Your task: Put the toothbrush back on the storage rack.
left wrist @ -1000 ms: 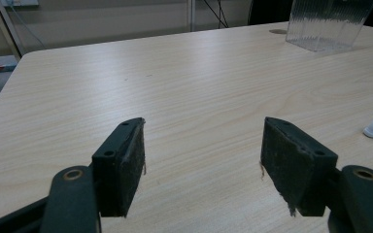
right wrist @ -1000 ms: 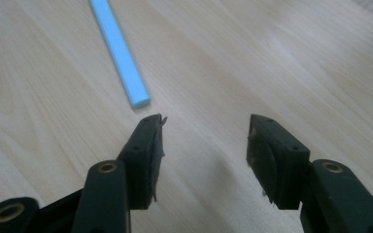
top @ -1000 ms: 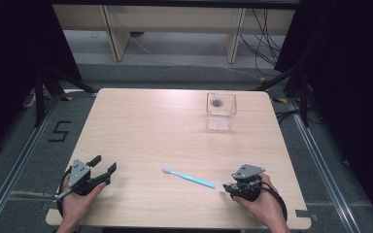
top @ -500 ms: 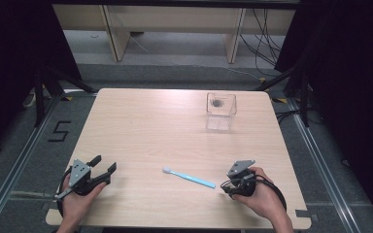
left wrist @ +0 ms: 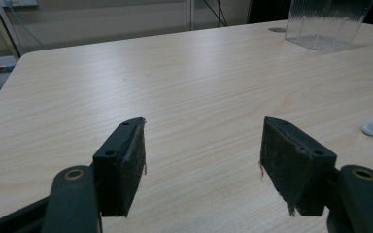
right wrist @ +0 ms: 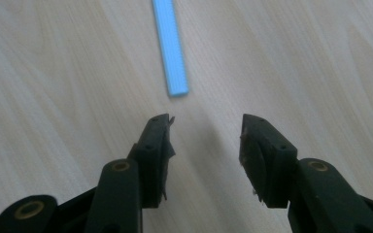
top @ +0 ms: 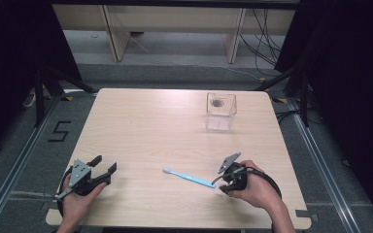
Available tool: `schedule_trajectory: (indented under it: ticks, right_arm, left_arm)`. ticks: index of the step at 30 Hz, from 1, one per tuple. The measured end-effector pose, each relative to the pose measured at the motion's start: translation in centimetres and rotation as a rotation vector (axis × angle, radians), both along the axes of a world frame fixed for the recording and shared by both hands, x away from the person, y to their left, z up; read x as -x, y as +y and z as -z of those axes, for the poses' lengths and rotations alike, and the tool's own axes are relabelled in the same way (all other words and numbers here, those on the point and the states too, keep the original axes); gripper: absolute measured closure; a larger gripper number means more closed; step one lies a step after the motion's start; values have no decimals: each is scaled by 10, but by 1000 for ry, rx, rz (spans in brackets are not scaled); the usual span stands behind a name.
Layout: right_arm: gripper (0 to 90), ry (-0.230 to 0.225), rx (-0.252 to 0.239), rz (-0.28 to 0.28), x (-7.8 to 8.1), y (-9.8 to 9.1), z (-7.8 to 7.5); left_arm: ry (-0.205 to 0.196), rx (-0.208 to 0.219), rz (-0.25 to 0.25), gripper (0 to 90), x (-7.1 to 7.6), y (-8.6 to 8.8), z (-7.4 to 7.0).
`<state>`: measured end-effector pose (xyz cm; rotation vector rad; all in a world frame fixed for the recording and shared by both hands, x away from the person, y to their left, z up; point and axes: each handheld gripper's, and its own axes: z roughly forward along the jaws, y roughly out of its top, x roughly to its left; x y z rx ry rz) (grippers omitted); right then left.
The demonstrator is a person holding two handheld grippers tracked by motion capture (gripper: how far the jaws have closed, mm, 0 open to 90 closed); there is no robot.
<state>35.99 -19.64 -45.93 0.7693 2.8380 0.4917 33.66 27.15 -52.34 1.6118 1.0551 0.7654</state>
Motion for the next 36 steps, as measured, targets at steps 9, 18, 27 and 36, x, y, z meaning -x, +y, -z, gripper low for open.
schedule_trajectory:
  ticks: [9, 18, 27, 36]
  right_arm:
    - [561, 13, 34, -51, -15, 17, -4]
    - [561, 57, 85, -70, -24, 32, -7]
    - [581, 108, 128, -83, -36, 52, -12]
    - [609, 135, 176, -126, -48, 77, -5]
  left_arm:
    - [6, 5, 6, 328, -1, 1, 0]
    - [2, 4, 11, 329, 0, 0, 0]
    - [8, 2, 12, 331, 0, -1, 0]
    - [5, 8, 15, 331, 1, -3, 0]
